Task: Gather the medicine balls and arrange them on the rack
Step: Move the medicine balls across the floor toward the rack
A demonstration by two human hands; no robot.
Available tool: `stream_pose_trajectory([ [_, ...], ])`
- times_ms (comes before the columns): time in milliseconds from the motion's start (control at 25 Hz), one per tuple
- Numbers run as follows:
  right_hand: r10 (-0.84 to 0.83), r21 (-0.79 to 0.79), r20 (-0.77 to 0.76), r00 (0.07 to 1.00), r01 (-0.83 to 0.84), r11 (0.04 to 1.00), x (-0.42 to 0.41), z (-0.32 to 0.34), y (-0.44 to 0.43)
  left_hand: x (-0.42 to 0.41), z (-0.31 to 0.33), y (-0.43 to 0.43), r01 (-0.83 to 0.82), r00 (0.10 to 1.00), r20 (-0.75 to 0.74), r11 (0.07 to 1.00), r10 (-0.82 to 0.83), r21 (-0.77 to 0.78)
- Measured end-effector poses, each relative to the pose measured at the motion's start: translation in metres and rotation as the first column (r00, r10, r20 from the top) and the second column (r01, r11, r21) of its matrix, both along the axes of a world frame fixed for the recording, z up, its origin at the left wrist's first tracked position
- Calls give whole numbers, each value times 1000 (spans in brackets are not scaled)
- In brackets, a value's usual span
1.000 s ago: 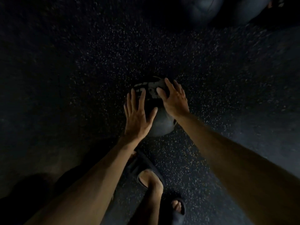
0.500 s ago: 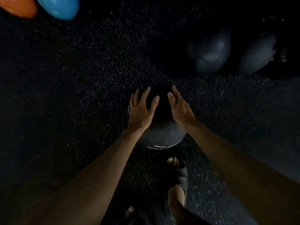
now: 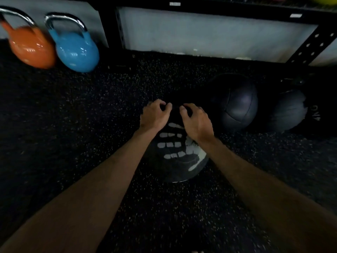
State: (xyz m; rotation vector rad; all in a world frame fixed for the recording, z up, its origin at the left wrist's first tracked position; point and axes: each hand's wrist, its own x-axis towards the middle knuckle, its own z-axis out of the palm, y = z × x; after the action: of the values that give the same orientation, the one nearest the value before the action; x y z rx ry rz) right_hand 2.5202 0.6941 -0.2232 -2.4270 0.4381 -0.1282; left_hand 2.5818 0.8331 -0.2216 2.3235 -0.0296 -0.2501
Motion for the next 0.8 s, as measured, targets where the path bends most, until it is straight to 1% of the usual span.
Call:
stream_pose_trajectory([
  [80, -37, 74, -64, 997, 41, 996, 34, 6, -2, -2, 0, 5, 55, 991, 122, 998, -57, 13],
  [160, -122, 120, -98, 988, 133, 984, 59, 10, -9, -14, -6, 11, 98, 966, 235, 993, -111, 65],
  [240, -167, 136, -50, 985, 173, 975, 65, 10, -13, -20, -14, 15, 115, 942, 305, 987, -143, 109],
  [280, -154, 129, 17, 988, 150, 980, 62, 8, -13, -15, -15, 15, 100, 945, 302, 990, -126, 99],
  [320, -118, 88, 98, 988, 110, 990, 54, 3, -12, -5, -14, 12, 76, 955, 282, 994, -96, 82],
  [400, -10, -64, 240, 971, 26, 998, 27, -15, -4, 18, -9, 2, 19, 977, 210, 997, -35, 77],
  [440, 21, -127, 290, 957, 17, 992, 15, -24, -1, 30, -4, -3, -13, 985, 175, 997, -2, 81],
  [480, 21, -150, 313, 949, 28, 988, 11, -29, 1, 38, 0, -8, -47, 986, 163, 995, 33, 84],
  [520, 6, -139, 318, 948, 40, 989, 16, -29, 1, 43, 0, -10, -73, 981, 188, 993, 55, 94],
  [600, -45, -77, 267, 963, 68, 995, 37, -25, -6, 35, -9, -13, -42, 946, 324, 993, 3, 114],
  [680, -85, -18, 179, 980, 89, 996, 62, -16, -20, 11, -29, -6, 52, 895, 434, 991, -100, 121],
  [720, -105, 16, 131, 986, 104, 994, 76, -11, -24, 0, -38, -1, 91, 883, 450, 990, -132, 111],
  [800, -131, 38, 58, 990, 129, 991, 98, -6, -21, -2, -48, 11, 121, 899, 416, 991, -136, 64],
])
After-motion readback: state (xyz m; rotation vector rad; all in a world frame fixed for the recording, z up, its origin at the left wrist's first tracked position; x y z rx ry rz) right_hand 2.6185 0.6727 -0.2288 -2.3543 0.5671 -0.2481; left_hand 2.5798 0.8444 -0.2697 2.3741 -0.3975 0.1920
